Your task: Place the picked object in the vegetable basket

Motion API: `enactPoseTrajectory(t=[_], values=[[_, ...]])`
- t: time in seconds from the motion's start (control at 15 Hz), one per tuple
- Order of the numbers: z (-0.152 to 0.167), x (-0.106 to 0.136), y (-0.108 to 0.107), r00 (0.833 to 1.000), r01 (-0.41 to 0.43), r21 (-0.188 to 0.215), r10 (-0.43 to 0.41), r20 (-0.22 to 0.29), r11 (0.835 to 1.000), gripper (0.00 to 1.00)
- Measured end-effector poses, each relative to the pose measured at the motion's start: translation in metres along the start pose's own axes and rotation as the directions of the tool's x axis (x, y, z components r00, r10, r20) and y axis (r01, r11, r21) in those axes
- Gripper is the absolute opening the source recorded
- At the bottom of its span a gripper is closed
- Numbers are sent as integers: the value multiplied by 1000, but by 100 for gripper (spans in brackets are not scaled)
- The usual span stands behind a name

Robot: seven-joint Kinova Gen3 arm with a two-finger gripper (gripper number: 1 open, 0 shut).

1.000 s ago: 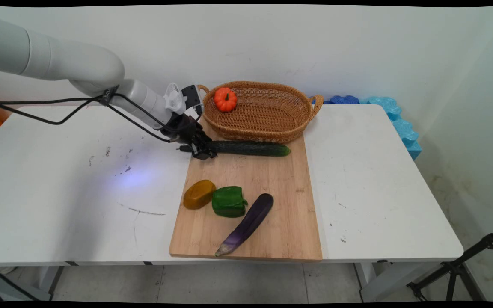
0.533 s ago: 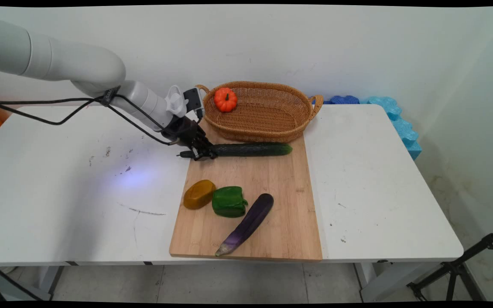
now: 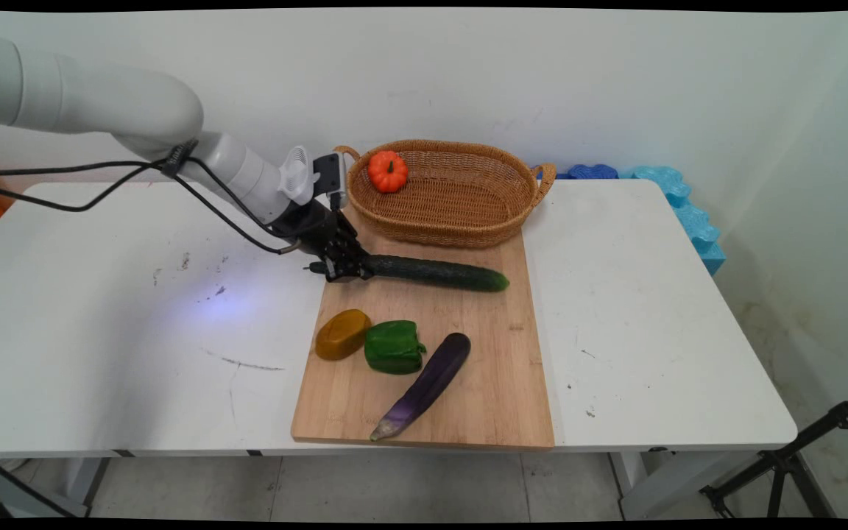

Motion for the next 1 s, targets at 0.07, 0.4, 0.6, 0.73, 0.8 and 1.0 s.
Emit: enactPoseTrajectory(t=[0.07, 0.4, 0.6, 0.73, 0.8, 1.0], values=[[-5, 2, 0, 1000, -13, -3, 13, -6, 1000, 0], [-30, 17, -1, 997, -60, -1, 60, -39, 998, 0], [-46, 29, -4, 995, -82, 13, 83, -59, 997, 0], [-54, 35, -8, 993, -93, 23, 94, -68, 995, 0], [-57, 38, -9, 993, -97, 28, 99, -71, 995, 0], [-70, 50, -20, 989, -119, 57, 124, -84, 991, 0]])
